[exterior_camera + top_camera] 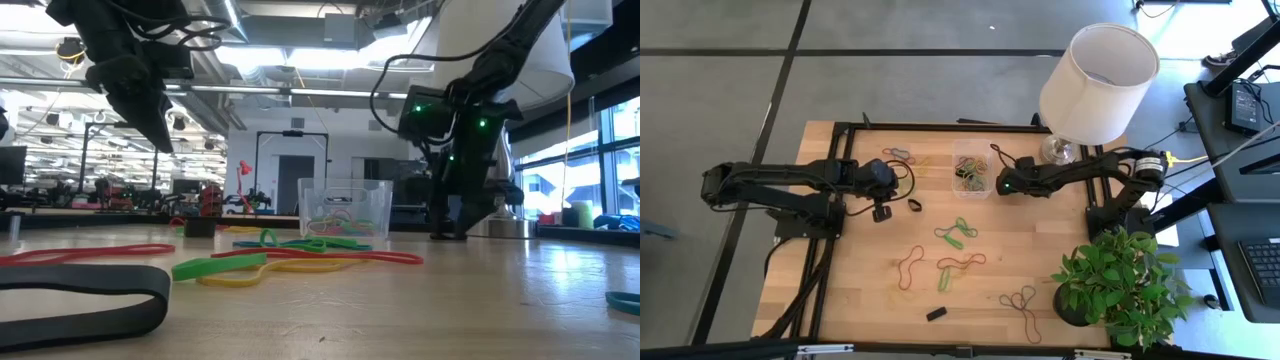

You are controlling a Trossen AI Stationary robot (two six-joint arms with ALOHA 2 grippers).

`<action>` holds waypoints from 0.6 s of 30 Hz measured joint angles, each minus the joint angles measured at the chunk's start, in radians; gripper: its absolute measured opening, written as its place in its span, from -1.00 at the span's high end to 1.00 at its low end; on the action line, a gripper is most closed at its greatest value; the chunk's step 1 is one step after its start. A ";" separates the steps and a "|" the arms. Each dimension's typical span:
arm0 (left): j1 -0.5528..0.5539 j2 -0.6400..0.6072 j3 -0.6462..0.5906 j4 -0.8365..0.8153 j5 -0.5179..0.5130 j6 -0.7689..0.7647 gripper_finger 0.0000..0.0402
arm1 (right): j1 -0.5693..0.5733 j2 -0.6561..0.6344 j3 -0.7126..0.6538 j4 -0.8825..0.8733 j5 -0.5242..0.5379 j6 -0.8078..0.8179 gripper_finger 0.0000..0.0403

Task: Pick and place rubber bands into bin
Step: Put the black rubber band into the transparent bin

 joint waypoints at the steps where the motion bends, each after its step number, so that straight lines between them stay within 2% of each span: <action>1: 0.007 0.000 0.000 -0.001 0.000 0.002 0.99 | 0.001 0.014 0.003 0.000 0.005 0.012 0.09; 4: 0.023 0.000 0.000 0.000 0.018 0.010 0.99 | 0.011 0.037 0.004 -0.012 0.010 0.050 0.27; 9: 0.033 0.000 0.000 0.003 0.044 0.026 0.99 | 0.054 0.021 -0.001 -0.027 0.032 0.062 0.86; 10: 0.033 0.000 0.000 0.004 0.044 0.028 0.99 | 0.062 0.012 -0.002 -0.029 0.028 0.062 0.92; 15: 0.032 0.000 0.000 0.006 0.043 0.038 0.99 | 0.095 -0.062 -0.004 -0.061 -0.075 0.068 0.94; 18: 0.032 0.000 0.000 0.007 0.043 0.045 0.99 | 0.111 -0.125 -0.004 -0.062 -0.059 0.067 0.97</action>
